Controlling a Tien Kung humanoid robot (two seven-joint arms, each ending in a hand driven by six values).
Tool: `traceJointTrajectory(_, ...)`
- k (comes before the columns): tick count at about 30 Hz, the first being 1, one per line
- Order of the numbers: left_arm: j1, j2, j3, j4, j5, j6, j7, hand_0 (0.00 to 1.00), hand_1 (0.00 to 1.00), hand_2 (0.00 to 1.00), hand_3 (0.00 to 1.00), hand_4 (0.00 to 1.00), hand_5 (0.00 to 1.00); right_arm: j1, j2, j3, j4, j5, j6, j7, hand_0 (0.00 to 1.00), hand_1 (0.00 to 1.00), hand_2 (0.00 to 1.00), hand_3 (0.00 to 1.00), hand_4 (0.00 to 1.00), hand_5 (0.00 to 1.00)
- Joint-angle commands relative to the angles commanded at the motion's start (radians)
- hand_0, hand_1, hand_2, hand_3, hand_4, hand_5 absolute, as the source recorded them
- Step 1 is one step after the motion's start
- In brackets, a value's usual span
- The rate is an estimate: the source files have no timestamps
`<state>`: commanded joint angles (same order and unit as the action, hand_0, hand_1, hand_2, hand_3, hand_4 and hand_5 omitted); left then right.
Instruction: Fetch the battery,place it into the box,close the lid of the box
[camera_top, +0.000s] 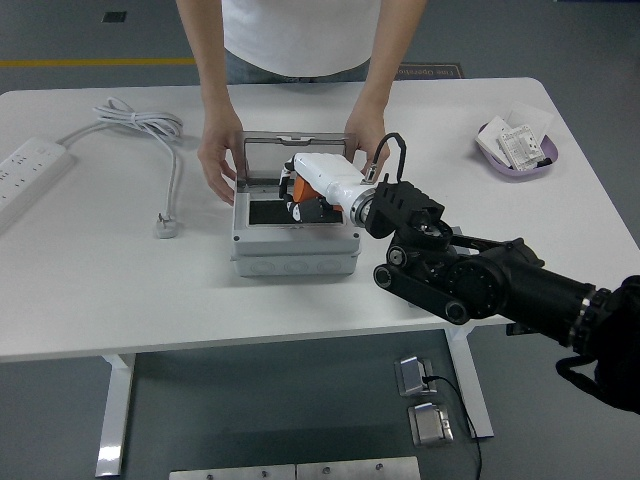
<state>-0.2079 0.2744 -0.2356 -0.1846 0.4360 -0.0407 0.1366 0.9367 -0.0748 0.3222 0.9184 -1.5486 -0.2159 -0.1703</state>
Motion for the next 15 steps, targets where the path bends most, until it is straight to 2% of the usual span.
traceJointTrajectory(1,0.0,0.0,-0.001,0.0,0.001,0.0,0.0,0.596,0.687,0.551,0.601,0.544,0.213,-0.001,0.0,0.0,0.0,0.0,0.001,0.003,0.244,0.253,0.288,0.307,0.002,0.002)
traceJointTrajectory(2,0.0,0.0,-0.002,0.0,0.003,0.0,0.001,0.596,0.686,0.551,0.601,0.539,0.21,-0.002,0.0,0.001,0.001,0.0,0.001,0.006,0.474,0.452,0.474,0.521,0.002,0.152)
traceJointTrajectory(7,0.0,-0.001,-0.003,0.0,0.006,0.0,0.001,0.596,0.686,0.551,0.601,0.539,0.21,-0.004,0.002,0.001,0.005,0.001,-0.003,0.015,0.474,0.452,0.474,0.521,0.002,0.152)
traceJointTrajectory(8,0.0,-0.002,-0.002,0.0,0.005,0.0,0.001,0.597,0.686,0.55,0.6,0.533,0.204,-0.005,0.002,0.0,0.005,0.002,-0.004,0.018,0.736,0.662,0.663,0.739,0.348,0.034)
traceJointTrajectory(13,-0.001,-0.002,-0.001,-0.001,0.005,0.0,0.0,0.597,0.686,0.55,0.6,0.533,0.204,-0.006,0.005,-0.002,0.002,0.013,-0.014,0.025,0.736,0.662,0.663,0.739,0.348,0.034)
traceJointTrajectory(14,-0.001,-0.001,0.0,-0.001,0.005,0.0,0.0,0.597,0.686,0.55,0.6,0.531,0.204,-0.006,0.005,-0.002,0.003,0.014,-0.015,0.026,0.752,0.686,0.702,0.802,0.605,0.003)
traceJointTrajectory(15,-0.001,-0.001,0.0,-0.001,0.005,0.0,0.0,0.597,0.686,0.55,0.6,0.531,0.204,-0.006,0.005,-0.002,0.003,0.016,-0.017,0.027,0.752,0.686,0.702,0.802,0.605,0.003)
